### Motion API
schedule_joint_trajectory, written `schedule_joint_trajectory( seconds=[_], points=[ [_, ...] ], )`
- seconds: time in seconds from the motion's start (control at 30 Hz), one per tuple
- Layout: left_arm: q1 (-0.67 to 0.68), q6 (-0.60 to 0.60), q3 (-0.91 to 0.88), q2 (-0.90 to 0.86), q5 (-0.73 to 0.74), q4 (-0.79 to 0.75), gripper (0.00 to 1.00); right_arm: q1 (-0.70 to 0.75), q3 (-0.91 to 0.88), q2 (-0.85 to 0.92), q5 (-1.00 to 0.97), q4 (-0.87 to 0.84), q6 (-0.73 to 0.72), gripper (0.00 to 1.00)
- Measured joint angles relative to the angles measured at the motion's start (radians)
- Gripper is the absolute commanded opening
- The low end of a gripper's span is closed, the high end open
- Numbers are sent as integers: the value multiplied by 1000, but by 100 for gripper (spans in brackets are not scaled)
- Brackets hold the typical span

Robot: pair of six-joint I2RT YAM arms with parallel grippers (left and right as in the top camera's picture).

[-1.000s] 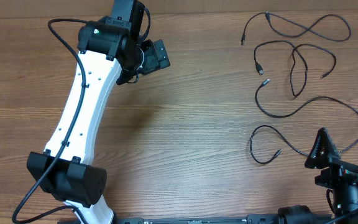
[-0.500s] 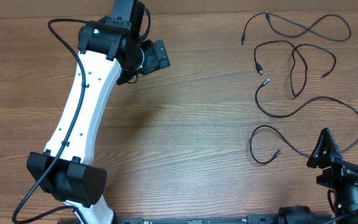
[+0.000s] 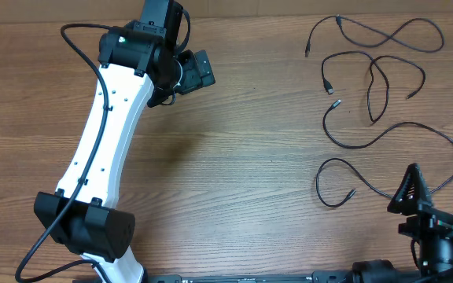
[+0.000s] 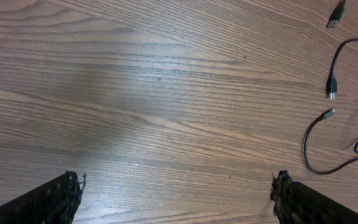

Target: Untangle cables

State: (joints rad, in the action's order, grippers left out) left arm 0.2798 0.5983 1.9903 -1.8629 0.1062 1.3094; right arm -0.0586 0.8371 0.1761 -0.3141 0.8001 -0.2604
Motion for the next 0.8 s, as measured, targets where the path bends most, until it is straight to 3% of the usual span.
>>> schedule_joint_trajectory(
  seconds=[0.4,0.8],
  points=[
    [0,0,0,0,0,0,100,0,-239,-141,0,-207,0,100],
    [0,0,0,0,0,0,99,6,-294,-160,-1,-267,0,100]
  ],
)
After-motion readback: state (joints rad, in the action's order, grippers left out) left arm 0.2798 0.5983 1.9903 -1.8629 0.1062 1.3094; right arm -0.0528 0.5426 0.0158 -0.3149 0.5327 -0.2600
